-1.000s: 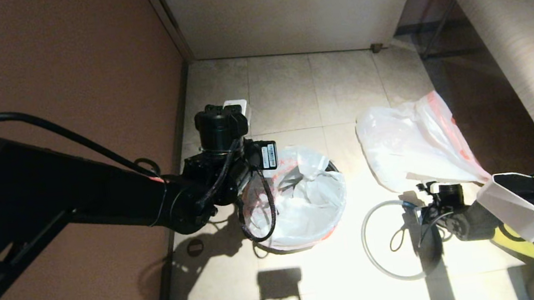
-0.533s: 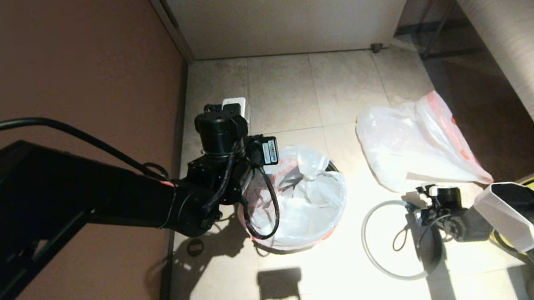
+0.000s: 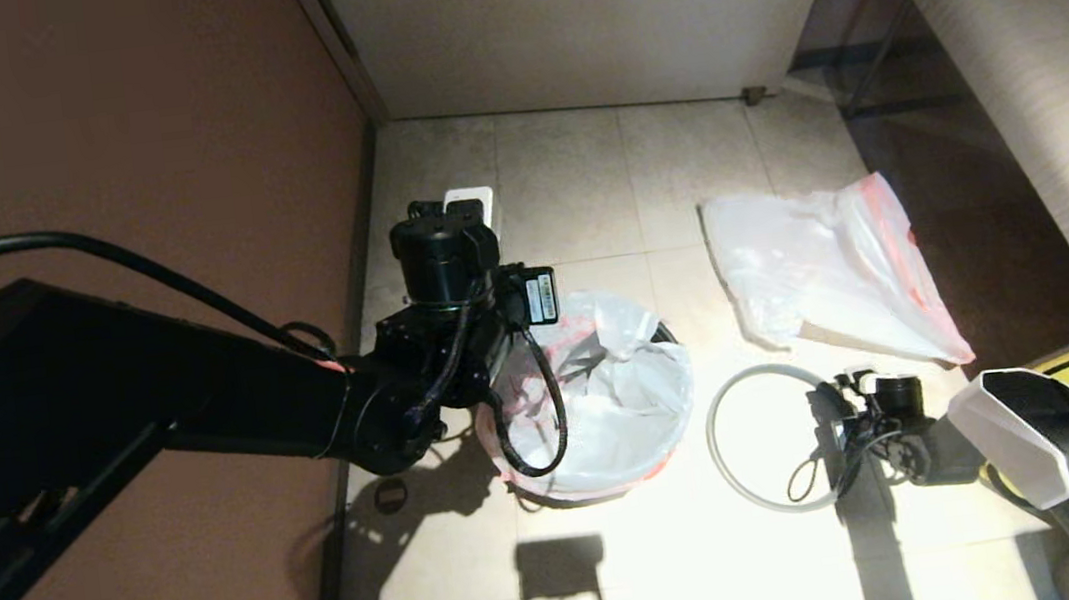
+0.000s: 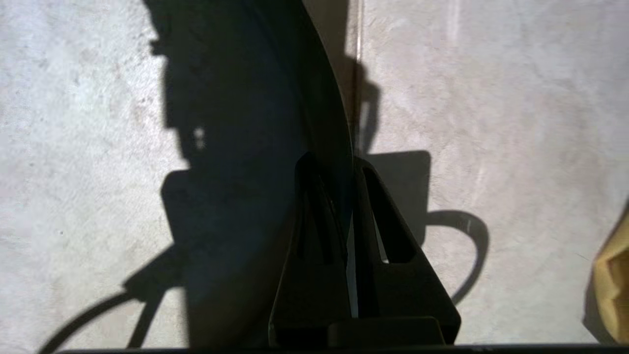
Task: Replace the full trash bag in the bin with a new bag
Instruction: Place the trash can ring on the trash can
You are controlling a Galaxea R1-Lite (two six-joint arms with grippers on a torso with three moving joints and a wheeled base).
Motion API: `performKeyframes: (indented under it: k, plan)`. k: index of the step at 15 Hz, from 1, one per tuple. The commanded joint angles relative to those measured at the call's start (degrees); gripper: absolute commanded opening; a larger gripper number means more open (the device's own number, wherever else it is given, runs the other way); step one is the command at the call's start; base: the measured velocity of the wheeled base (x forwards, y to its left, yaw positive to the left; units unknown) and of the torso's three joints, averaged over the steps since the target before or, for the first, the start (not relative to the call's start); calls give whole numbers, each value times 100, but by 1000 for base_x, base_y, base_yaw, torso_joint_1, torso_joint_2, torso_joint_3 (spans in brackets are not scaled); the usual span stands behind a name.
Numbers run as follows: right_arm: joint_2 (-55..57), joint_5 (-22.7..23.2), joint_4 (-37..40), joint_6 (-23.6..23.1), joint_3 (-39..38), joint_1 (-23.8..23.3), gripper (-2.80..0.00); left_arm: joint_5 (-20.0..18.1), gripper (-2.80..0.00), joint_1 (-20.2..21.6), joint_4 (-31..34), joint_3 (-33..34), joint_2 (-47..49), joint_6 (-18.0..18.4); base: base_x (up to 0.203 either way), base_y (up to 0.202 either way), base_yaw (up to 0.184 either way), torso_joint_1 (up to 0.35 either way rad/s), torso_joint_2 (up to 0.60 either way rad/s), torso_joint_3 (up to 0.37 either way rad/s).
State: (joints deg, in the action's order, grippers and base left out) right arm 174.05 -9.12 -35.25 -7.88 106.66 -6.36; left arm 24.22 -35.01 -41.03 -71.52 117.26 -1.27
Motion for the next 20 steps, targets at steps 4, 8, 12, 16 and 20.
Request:
performKeyframes:
  k: [4, 8, 12, 16, 20]
  plan:
    - [-1341, -191, -662, 270, -1964, -31, -280, 51, -280, -154, 31, 241, -555, 30, 0, 0, 0, 0, 0, 0]
    - [-3493, -153, -1916, 483, -4579, -116, -280, 48, -280, -217, 962, 465, -1128, 250, 0, 0, 0, 0, 0, 0]
    - [-5719, -60, -2104, 762, -5565, -274, -280, -19, -280, -229, 2901, 547, -1867, 276, 0, 0, 0, 0, 0, 0]
    - [-6896, 640, 1749, 2239, -4417, 112, -280, -48, -280, -86, 2970, 518, -1989, 275, 0, 0, 0, 0, 0, 0]
    - [-6379, 999, 4105, 3383, -2307, 1482, -280, -221, -280, 148, 2996, 400, -2089, 267, 0, 0, 0, 0, 0, 0]
